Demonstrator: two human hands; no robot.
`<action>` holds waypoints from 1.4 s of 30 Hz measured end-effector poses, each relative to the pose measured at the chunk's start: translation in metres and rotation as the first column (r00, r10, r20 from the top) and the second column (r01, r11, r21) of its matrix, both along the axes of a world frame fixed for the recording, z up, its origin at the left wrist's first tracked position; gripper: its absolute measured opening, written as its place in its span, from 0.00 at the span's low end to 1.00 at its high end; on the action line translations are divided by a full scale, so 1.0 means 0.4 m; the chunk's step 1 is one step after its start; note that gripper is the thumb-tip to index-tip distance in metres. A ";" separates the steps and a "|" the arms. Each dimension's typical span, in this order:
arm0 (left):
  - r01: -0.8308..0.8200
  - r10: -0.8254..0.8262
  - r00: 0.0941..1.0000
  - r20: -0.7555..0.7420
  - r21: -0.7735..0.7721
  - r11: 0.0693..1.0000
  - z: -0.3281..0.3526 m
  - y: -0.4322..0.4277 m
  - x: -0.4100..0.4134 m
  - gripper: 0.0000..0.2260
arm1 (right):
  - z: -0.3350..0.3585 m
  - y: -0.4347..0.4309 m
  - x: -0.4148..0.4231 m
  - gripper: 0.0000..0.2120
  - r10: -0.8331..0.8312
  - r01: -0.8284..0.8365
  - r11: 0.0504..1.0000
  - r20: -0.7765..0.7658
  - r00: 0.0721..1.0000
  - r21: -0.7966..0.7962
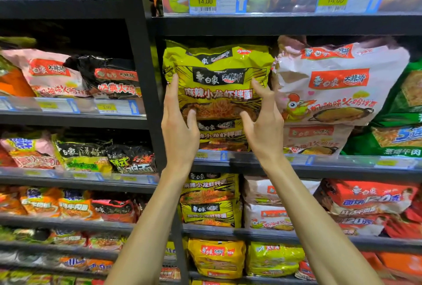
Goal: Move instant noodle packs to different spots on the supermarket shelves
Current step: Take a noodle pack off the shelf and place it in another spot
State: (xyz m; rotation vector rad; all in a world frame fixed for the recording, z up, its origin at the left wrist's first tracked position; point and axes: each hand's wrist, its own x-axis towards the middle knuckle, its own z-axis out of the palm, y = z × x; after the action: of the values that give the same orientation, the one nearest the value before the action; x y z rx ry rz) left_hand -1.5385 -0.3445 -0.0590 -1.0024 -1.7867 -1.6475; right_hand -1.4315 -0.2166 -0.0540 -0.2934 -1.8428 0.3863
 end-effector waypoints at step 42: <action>0.035 -0.029 0.999 0.038 -0.163 0.986 -0.027 -0.071 0.037 0.37 | 0.008 -0.033 0.084 0.25 -0.136 0.117 0.985 0.148 0.980 0.128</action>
State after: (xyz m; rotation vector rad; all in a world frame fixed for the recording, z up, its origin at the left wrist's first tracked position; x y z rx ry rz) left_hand -1.5238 -0.3731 -0.0696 -1.0846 -1.9651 -1.5659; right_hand -1.3980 -0.2299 -0.0509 -0.3656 -1.9796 0.1684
